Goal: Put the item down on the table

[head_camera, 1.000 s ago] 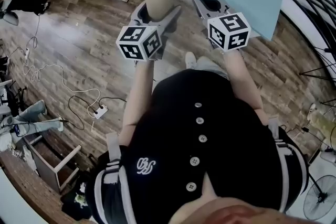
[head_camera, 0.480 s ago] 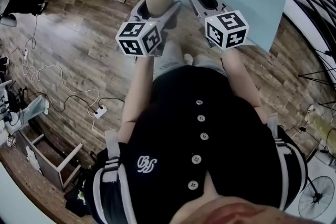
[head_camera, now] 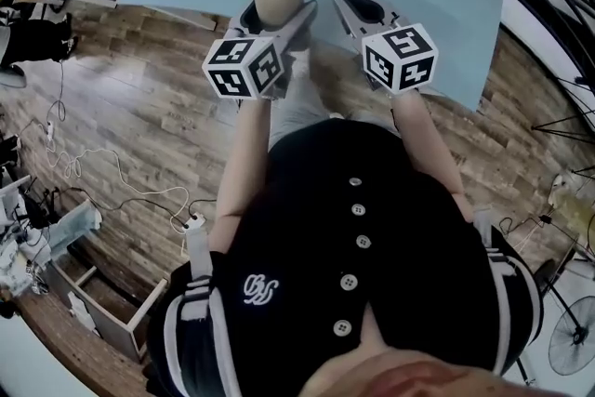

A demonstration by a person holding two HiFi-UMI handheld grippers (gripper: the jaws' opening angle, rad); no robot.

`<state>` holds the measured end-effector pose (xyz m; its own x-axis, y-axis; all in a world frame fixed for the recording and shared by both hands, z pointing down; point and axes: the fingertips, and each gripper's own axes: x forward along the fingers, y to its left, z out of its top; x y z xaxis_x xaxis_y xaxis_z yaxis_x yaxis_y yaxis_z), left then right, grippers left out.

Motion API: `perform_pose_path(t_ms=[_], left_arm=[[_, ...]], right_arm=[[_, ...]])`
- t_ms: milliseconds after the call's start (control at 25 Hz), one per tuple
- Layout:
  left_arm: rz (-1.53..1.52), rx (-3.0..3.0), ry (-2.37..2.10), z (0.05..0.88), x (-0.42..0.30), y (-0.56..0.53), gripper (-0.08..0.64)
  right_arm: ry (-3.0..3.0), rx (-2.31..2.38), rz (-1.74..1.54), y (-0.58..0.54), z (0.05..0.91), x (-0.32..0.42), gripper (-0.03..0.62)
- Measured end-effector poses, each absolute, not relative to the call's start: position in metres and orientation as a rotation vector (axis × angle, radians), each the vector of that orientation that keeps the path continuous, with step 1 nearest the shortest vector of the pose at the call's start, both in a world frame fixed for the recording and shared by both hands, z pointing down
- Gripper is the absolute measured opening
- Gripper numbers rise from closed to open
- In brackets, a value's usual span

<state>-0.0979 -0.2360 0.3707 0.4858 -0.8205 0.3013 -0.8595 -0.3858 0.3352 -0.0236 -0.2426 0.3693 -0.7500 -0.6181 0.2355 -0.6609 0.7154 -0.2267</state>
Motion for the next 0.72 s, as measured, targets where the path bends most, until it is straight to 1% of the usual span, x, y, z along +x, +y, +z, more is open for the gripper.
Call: perform_pose_path(t_ms=[200,440,720], left_arm=[[0.129,2.322,-1.34,0.371,-0.105,-0.289,0.423],[0.181,2.332,-1.255,0.391,-0.129,-0.363,0.423],[0.298,2.444,-1.118,0.385,-0.134,-0.435,0.423]], right_arm=[[-2.748,1.108,0.454,-0.294,0.369,-0.03,0.012],[-2.697,1.178,0.494,-0.36,0.39,-0.054,0.012],[-2.635,1.381,0.535,-0.425,0.387,-0.053,0.012]])
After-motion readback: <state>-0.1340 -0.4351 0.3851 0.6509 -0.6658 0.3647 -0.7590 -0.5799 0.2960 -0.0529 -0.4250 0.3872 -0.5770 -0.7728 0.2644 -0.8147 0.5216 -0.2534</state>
